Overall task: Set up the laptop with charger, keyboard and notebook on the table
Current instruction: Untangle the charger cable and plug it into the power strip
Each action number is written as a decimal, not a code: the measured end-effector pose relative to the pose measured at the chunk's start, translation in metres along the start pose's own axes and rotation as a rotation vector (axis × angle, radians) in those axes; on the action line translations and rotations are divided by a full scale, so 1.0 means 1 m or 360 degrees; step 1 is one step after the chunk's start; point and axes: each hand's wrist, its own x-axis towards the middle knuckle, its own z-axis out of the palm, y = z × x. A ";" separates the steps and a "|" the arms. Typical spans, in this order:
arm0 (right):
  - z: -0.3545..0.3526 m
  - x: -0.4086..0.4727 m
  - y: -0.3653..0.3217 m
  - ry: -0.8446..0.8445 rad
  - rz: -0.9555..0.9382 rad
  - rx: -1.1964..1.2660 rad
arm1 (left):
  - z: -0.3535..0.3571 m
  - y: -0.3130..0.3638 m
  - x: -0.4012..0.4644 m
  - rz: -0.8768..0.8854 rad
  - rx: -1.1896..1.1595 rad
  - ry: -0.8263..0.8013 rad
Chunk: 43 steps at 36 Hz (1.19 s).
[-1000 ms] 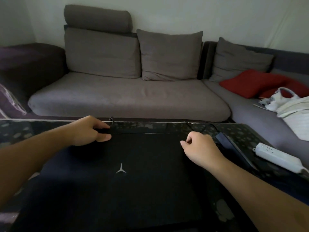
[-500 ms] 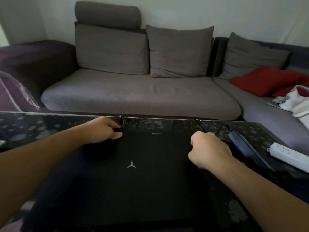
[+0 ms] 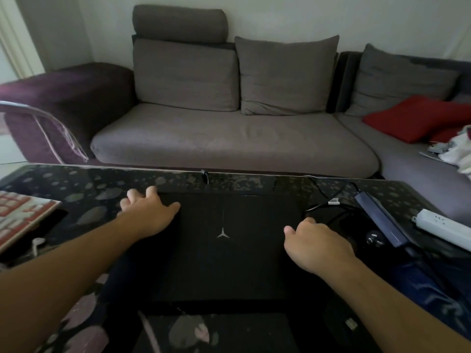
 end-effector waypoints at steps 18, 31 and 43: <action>0.034 -0.020 0.000 0.0491 0.0037 0.0018 | -0.009 -0.013 -0.034 0.0218 -0.0174 0.0037; 0.031 -0.012 -0.001 0.0510 -0.0069 -0.0079 | 0.008 -0.020 -0.017 0.0197 -0.0005 0.0055; 0.024 -0.016 0.004 0.0453 -0.0191 -0.0132 | 0.005 -0.007 -0.048 0.0251 0.0048 0.0130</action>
